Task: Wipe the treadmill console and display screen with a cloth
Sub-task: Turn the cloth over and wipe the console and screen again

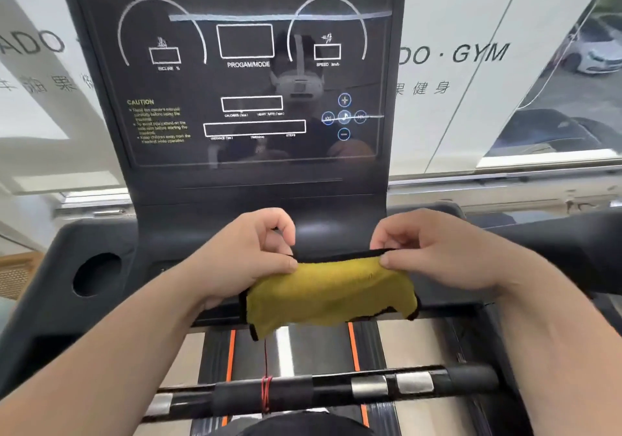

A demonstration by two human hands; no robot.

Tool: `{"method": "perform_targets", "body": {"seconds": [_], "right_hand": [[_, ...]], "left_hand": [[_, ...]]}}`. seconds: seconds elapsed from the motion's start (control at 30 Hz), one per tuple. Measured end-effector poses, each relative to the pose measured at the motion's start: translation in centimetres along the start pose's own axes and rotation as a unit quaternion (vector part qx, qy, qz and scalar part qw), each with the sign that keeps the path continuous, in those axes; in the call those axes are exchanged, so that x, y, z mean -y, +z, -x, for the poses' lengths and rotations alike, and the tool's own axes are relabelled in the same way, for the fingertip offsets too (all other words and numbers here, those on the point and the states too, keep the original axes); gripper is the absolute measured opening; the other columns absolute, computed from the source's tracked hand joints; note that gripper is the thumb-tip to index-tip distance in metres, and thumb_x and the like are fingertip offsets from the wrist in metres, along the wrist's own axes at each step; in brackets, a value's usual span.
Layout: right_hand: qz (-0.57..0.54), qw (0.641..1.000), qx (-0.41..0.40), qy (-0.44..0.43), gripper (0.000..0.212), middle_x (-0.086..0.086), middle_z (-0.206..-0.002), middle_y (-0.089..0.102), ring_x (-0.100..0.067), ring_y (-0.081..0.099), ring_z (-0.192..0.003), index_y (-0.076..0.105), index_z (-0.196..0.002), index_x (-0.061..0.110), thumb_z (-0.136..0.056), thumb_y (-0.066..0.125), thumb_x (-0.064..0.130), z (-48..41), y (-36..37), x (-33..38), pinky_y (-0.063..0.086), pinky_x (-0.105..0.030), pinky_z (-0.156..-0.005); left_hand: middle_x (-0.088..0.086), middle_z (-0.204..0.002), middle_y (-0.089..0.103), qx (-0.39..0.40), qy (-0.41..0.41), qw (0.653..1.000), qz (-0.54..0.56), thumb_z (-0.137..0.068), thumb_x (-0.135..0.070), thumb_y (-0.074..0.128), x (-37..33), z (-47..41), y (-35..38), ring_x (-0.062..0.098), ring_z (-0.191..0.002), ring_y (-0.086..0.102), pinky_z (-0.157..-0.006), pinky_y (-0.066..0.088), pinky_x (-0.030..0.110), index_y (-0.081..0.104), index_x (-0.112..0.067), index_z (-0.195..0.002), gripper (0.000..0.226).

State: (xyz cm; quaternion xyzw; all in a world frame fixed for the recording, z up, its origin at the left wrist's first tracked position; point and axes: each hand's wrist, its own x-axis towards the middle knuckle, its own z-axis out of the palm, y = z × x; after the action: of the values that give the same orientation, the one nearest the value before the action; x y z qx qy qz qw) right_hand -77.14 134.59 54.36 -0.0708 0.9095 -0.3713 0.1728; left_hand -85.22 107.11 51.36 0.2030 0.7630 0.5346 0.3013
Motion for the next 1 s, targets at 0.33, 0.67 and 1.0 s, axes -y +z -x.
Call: {"method": "perform_targets", "body": {"seconds": [0.33,0.67,1.0], "right_hand": [[0.182,0.911,-0.352,0.110,0.050,-0.009,-0.146,0.051,-0.034,0.046,-0.136,0.051,-0.146,0.028,-0.097,0.061,0.023,-9.4,6.4,-4.5,0.037,-0.046,-0.111],[0.211,0.922,-0.227,0.232,0.101,-0.026,-0.167,-0.021,-0.046,-0.021,-0.153,-0.025,-0.158,0.026,-0.086,0.008,0.088,-10.2,15.3,-7.4,-0.011,-0.060,-0.124],[0.266,0.914,-0.209,0.224,0.110,-0.036,-0.165,0.001,-0.057,0.001,-0.152,0.006,-0.162,0.001,-0.090,0.018,0.082,-15.7,17.1,-3.8,0.006,-0.074,-0.119]], "left_hand": [[-0.005,-0.090,0.061,-0.216,0.006,0.957,-0.195,-0.083,-0.013,0.068,3.2,-8.1,2.2,0.015,-0.082,0.056,-0.066,0.044,0.026,0.057,-0.024,-0.091,0.017],[0.000,-0.111,0.065,-0.295,0.015,0.883,-0.364,-0.080,-0.037,0.062,11.9,-3.4,-1.9,0.027,-0.105,0.059,-0.093,0.044,0.040,0.064,-0.018,-0.106,0.032],[0.005,-0.124,0.061,-0.306,-0.048,0.857,-0.412,-0.083,-0.048,0.052,16.3,1.3,-4.2,0.032,-0.112,0.054,-0.098,0.040,0.047,0.067,-0.016,-0.108,0.043]]}}
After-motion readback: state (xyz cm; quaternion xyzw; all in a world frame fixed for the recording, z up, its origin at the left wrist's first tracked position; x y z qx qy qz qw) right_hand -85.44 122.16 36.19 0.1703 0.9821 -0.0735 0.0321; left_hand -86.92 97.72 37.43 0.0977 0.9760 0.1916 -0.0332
